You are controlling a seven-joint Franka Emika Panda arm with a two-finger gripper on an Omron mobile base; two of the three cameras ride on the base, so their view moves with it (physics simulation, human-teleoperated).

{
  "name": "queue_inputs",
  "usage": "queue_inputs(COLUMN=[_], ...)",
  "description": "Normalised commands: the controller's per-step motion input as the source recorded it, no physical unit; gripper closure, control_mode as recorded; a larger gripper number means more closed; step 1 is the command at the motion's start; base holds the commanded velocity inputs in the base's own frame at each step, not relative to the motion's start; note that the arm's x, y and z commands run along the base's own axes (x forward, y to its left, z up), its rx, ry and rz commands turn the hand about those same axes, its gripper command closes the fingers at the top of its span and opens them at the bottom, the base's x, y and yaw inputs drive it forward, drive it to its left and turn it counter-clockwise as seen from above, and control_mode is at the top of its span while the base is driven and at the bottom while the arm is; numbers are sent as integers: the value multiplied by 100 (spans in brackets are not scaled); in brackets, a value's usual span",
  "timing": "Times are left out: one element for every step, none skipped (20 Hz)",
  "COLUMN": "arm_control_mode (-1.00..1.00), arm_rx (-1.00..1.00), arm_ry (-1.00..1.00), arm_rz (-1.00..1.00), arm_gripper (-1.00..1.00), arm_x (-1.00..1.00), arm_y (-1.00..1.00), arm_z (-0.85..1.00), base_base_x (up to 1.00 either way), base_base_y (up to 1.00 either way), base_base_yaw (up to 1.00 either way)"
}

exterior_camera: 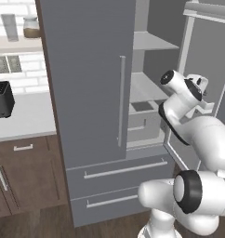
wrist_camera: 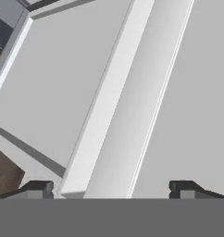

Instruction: Take the strawberry from the fridge and place it on top of the pancake, located on the dining counter.

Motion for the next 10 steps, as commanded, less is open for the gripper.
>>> queue_inputs(arm_control_mode=[-100, -100, -100, -100, -100, -100, -100, -100, -100, -100], arm_rx=[0, 12, 8, 7, 14, 18, 22, 23, 29, 39], arm_ry=[0, -1, 0, 0, 0, 0, 0, 0, -1, -9], arm_rz=[6, 7, 0, 0, 0, 0, 0, 0, 0, 0], arm_gripper=[-100, -100, -100, -100, -100, -100, -100, -100, -100, -100], arm_x=[-1, -11, -4, 0, 0, 0, 0, 0, 0, 0], arm_y=[0, 24, 56, 79, 91, 100, 100, 100, 100, 100], arm_z=[0, 0, 15, 8, 0, 9, 14, 12, 9, 1], base_base_x=[0, 0, 0, 0, 0, 0, 0, 0, 0, 0], base_base_y=[0, 0, 0, 0, 0, 0, 0, 0, 0, 0], base_base_yaw=[0, 0, 0, 0, 0, 0, 0, 0, 0, 0])
